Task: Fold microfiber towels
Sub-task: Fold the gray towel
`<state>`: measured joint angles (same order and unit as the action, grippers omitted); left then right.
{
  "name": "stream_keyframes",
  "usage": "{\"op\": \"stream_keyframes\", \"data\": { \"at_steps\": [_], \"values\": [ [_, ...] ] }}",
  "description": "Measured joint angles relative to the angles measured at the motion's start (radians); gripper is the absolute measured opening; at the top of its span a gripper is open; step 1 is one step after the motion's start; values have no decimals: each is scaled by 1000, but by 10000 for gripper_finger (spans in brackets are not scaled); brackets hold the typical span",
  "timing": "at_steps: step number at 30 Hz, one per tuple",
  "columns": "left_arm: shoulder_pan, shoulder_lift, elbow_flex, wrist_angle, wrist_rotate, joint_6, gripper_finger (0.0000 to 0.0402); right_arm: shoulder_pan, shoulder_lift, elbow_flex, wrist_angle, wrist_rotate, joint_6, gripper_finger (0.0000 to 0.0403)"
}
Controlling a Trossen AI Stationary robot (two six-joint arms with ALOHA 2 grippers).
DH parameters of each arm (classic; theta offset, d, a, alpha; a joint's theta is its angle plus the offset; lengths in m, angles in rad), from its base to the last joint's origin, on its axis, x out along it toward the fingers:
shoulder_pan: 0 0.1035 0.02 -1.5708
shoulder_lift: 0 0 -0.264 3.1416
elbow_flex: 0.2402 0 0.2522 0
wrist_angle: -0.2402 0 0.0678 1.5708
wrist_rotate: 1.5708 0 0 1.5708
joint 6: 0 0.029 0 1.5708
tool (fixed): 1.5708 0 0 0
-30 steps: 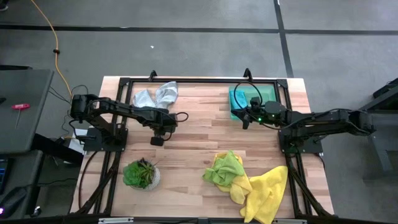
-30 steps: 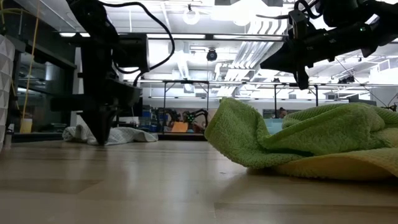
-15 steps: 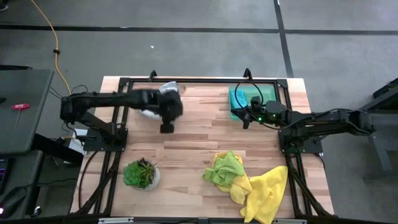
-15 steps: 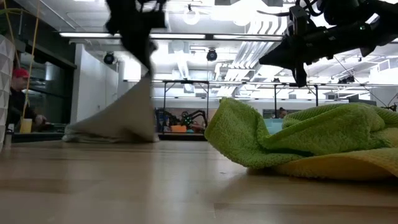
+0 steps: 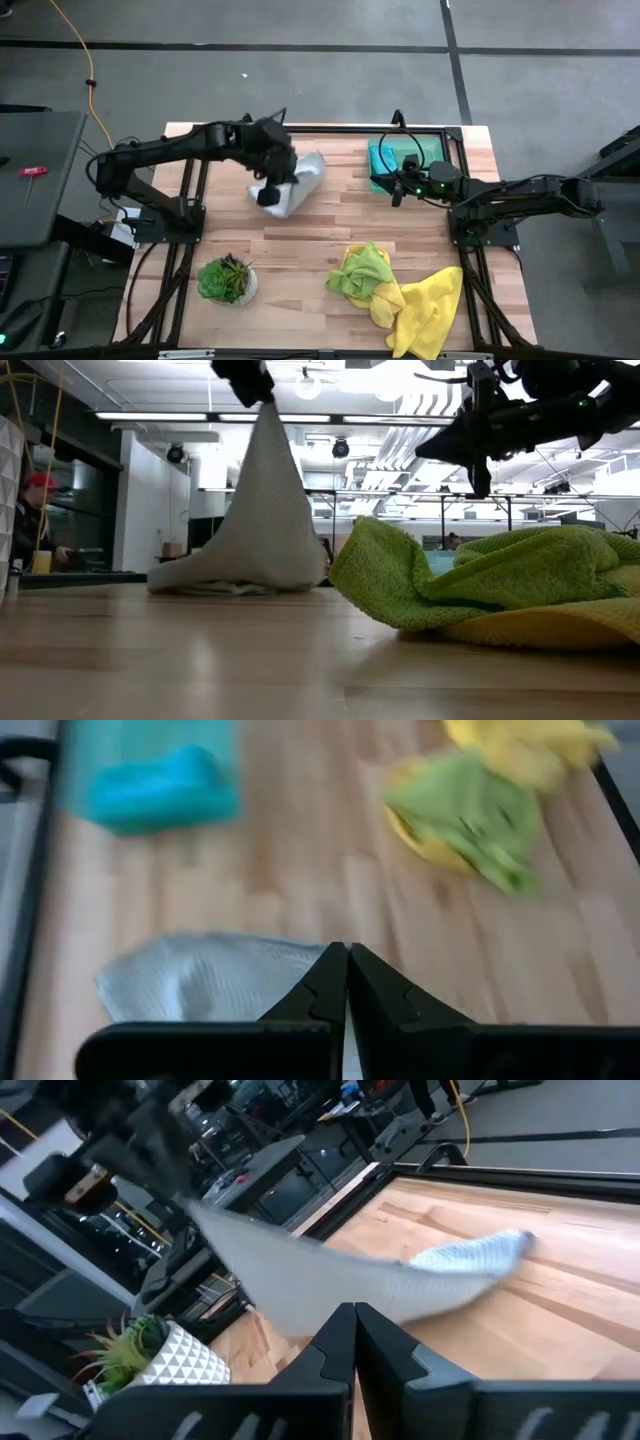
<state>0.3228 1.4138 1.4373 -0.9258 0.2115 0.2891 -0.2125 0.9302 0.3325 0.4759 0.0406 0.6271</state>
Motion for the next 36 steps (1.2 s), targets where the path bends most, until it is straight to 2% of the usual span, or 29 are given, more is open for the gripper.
{"op": "stream_keyframes", "data": {
  "at_steps": [4,9,12,15,17,20,24,29,36],
  "values": [
    [-87,0,-6,-106,-14,49,0,25,1,5,-24,-4,-34,21],
    [-164,0,-139,-90,-42,-30,0,64,77,135,-251,-3,-134,77],
    [-197,0,-254,-18,-87,-106,0,78,179,251,-401,-2,-214,111],
    [-214,1,-353,79,-90,-233,0,56,302,364,-503,6,-212,132],
    [-224,0,-400,113,-91,-311,0,21,393,433,-529,0,-161,138],
    [-246,0,-444,124,-93,-387,0,-52,527,540,-548,-68,-67,140],
    [-282,0,-475,115,-92,-438,0,-136,697,706,-632,-124,-74,140],
    [-334,0,-477,22,-95,-443,0,-184,886,940,-881,-124,-400,140],
    [-366,0,-477,-109,-213,-510,0,-189,1078,1169,-1150,-61,-793,140]
  ]
}}
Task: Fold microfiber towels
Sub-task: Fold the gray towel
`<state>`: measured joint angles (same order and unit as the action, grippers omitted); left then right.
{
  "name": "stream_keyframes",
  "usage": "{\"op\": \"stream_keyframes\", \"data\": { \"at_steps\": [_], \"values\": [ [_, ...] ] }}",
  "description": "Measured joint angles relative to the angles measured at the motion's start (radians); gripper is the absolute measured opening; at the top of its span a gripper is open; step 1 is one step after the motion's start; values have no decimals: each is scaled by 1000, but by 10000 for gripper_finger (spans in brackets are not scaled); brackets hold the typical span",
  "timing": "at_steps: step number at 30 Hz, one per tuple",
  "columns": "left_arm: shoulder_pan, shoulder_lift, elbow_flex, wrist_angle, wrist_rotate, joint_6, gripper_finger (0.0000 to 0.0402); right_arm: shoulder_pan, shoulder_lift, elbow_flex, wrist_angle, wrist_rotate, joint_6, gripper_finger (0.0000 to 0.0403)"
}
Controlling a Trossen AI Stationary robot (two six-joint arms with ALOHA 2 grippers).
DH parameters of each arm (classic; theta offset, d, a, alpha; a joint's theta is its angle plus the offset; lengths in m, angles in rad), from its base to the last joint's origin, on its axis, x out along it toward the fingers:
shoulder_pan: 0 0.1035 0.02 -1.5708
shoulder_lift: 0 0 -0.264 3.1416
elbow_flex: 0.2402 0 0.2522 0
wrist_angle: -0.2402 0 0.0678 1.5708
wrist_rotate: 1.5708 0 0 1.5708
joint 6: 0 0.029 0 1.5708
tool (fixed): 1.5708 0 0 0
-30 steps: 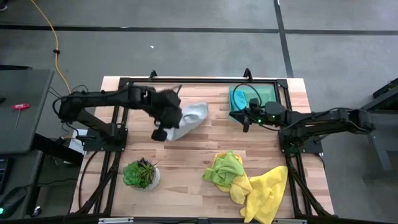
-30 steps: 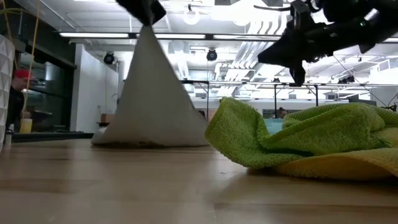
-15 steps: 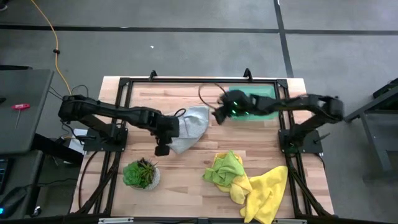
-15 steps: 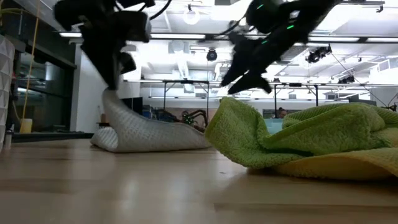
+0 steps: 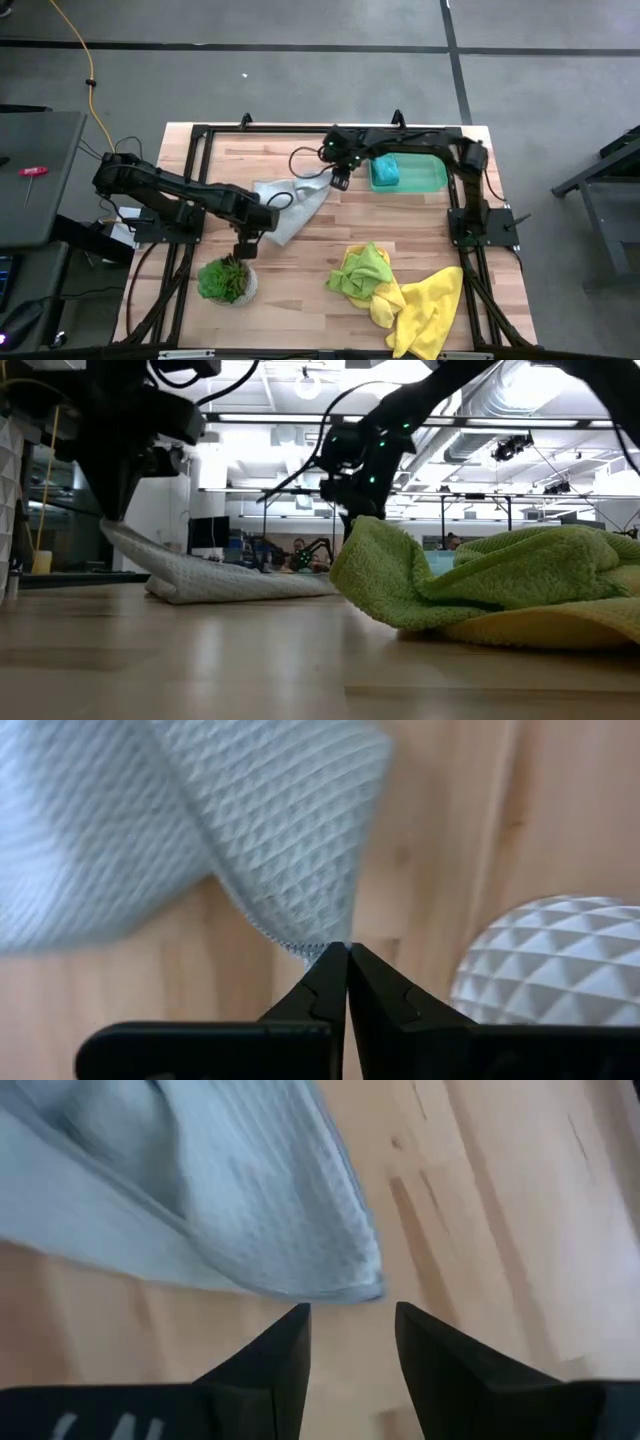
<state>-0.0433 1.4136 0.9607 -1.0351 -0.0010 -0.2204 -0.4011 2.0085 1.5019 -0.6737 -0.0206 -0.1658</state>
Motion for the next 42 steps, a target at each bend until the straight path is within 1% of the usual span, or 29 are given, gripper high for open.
{"op": "stream_keyframes", "data": {
  "at_steps": [5,9,11,15,21,25,29,31,36,42],
  "values": [
    [4,0,0,-79,-78,-59,0,0,67,56,-84,51,-218,140],
    [4,0,0,-132,-163,-113,0,0,85,56,-83,71,-287,140],
    [4,0,0,-137,-199,-150,0,0,90,56,-69,54,-288,140],
    [4,0,0,-137,-249,-192,0,0,90,56,-55,-38,-287,140],
    [4,0,0,-138,-288,-196,0,-8,90,55,-58,-37,-309,140],
    [5,-6,0,-142,-295,-188,0,-17,90,55,-80,-83,-303,140],
    [5,-6,0,-142,-295,-188,0,-23,95,54,-115,-92,-271,140],
    [4,-6,0,-142,-294,-188,0,-28,103,54,-120,-114,-248,140],
    [4,-6,0,-140,-294,-177,0,-32,131,54,-67,-141,-181,140],
    [4,-6,0,-139,-294,-169,0,-31,139,54,1,-160,-152,140]
  ]
}}
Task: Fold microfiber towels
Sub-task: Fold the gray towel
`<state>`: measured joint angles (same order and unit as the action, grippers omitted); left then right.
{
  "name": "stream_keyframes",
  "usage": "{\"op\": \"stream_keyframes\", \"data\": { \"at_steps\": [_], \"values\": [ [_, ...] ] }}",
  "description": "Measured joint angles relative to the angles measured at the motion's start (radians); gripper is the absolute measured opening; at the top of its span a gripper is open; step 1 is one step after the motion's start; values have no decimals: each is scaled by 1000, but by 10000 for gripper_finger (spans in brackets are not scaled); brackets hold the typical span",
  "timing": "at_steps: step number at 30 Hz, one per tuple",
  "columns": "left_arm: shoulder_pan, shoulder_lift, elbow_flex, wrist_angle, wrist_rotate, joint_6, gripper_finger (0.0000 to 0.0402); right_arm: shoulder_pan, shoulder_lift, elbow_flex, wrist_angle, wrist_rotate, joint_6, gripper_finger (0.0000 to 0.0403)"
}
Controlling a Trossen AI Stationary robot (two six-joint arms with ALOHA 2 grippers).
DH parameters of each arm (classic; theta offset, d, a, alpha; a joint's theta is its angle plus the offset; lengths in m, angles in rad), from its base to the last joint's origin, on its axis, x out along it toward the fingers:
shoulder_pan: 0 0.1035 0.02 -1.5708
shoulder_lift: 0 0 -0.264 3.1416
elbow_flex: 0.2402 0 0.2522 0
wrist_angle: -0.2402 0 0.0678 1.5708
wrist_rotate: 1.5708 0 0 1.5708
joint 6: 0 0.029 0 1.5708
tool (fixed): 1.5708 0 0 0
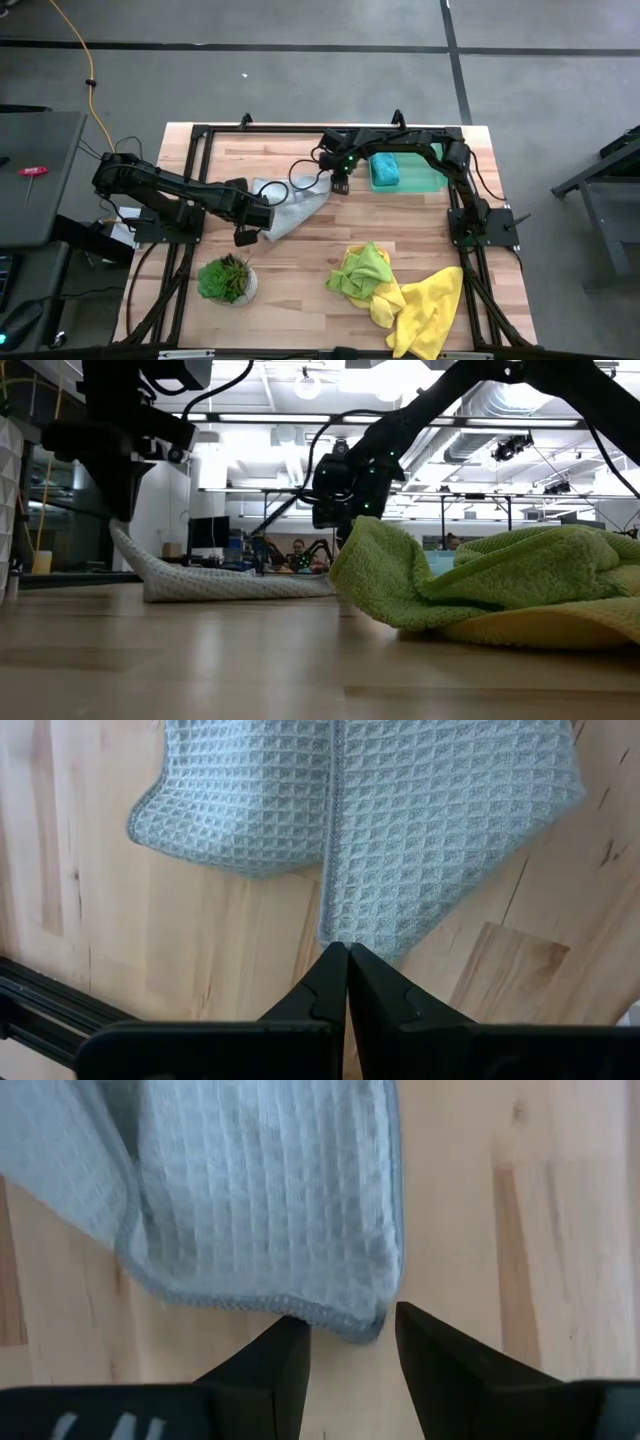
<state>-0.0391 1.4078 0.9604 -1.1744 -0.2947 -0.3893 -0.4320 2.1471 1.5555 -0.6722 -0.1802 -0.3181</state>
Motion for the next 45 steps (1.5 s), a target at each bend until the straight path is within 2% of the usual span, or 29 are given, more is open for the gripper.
{"op": "stream_keyframes", "data": {
  "at_steps": [4,7,14,21,27,33,39,45],
  "values": [
    [0,0,0,0,1,0,0,-2,0,0,1,0,3,136],
    [0,0,0,0,2,0,0,-2,0,0,8,2,4,118],
    [0,-4,0,-11,4,36,0,-6,1,0,-16,4,59,10],
    [60,-106,38,-93,-20,87,0,-18,-85,0,-152,-1,57,4],
    [206,-222,147,-109,-98,138,0,-27,-231,0,-232,-112,50,2],
    [401,-261,303,-108,-208,290,0,-26,-375,2,-236,-179,95,1],
    [607,-246,447,-83,-275,482,0,-50,-477,25,-245,-187,154,1],
    [815,-240,468,86,-282,676,0,-110,-493,166,-281,-102,185,0]
  ]
}}
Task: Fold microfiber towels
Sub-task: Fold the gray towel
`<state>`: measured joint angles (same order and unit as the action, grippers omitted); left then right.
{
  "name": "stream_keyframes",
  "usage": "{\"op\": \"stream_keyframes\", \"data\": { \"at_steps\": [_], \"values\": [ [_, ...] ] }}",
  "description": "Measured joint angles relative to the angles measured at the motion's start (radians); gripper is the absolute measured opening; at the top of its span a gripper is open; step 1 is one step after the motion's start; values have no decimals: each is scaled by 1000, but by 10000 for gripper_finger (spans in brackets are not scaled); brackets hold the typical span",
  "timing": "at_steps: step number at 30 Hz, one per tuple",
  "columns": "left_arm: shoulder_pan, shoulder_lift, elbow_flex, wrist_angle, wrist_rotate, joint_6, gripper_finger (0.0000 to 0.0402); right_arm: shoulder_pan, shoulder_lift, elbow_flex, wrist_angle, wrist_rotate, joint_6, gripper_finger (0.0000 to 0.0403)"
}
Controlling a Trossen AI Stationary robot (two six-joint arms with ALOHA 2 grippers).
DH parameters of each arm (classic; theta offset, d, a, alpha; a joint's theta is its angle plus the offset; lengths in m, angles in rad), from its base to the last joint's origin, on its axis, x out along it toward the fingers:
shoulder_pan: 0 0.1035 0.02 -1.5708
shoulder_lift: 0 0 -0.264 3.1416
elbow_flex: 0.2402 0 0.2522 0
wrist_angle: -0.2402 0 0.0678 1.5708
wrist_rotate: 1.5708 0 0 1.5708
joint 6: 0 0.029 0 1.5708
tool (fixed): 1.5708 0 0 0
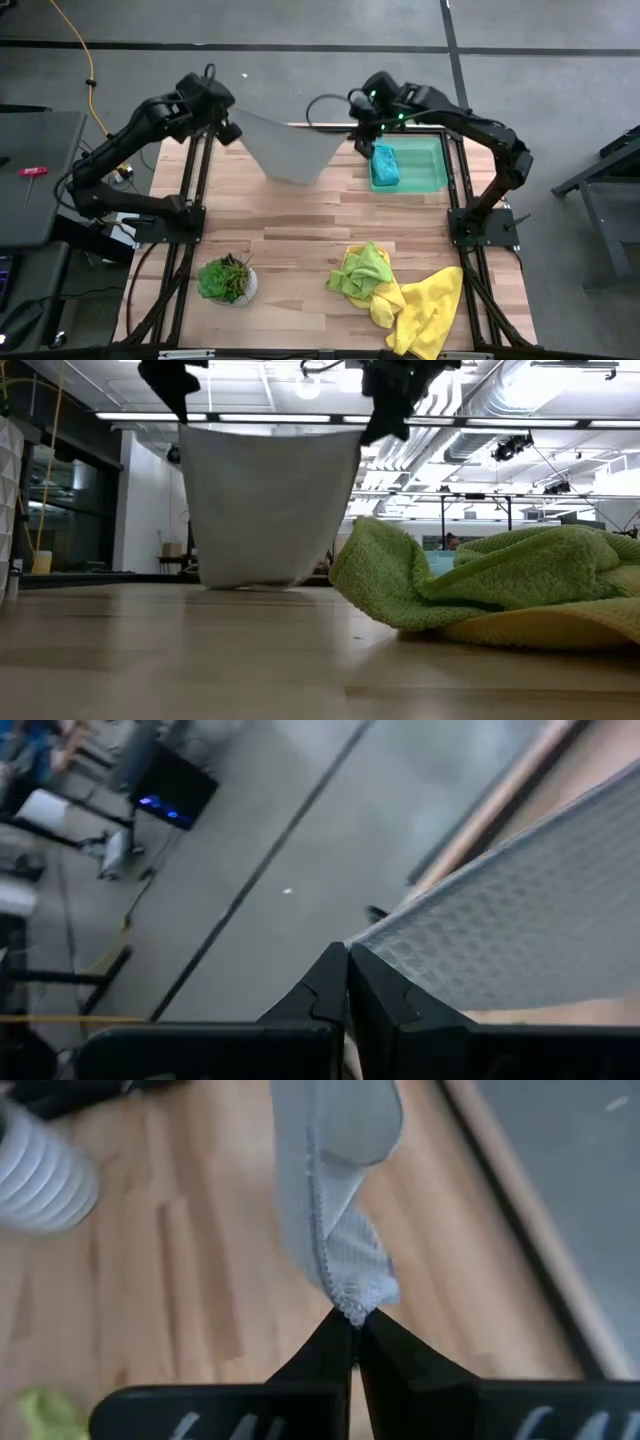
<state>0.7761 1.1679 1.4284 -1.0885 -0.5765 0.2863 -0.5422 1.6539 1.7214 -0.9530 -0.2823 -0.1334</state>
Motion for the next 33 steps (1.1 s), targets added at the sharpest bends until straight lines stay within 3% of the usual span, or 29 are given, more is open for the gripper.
{"op": "stream_keyframes", "data": {
  "at_steps": [4,9,18,22,26,33],
  "values": [
    [98,13,0,72,3,61,0,-26,1,92,-7,48,3,0],
    [137,12,0,89,5,57,0,-22,1,151,-52,145,3,0],
    [94,-2,-68,-56,81,-116,0,35,3,9,-96,223,73,0],
    [22,-25,-148,-147,55,-158,0,75,3,-108,-70,222,108,0],
    [-71,-44,-227,-206,224,-342,0,125,3,-215,-48,195,138,0],
    [-288,-72,-422,-194,415,-597,0,227,3,-383,43,132,228,0]
  ]
}}
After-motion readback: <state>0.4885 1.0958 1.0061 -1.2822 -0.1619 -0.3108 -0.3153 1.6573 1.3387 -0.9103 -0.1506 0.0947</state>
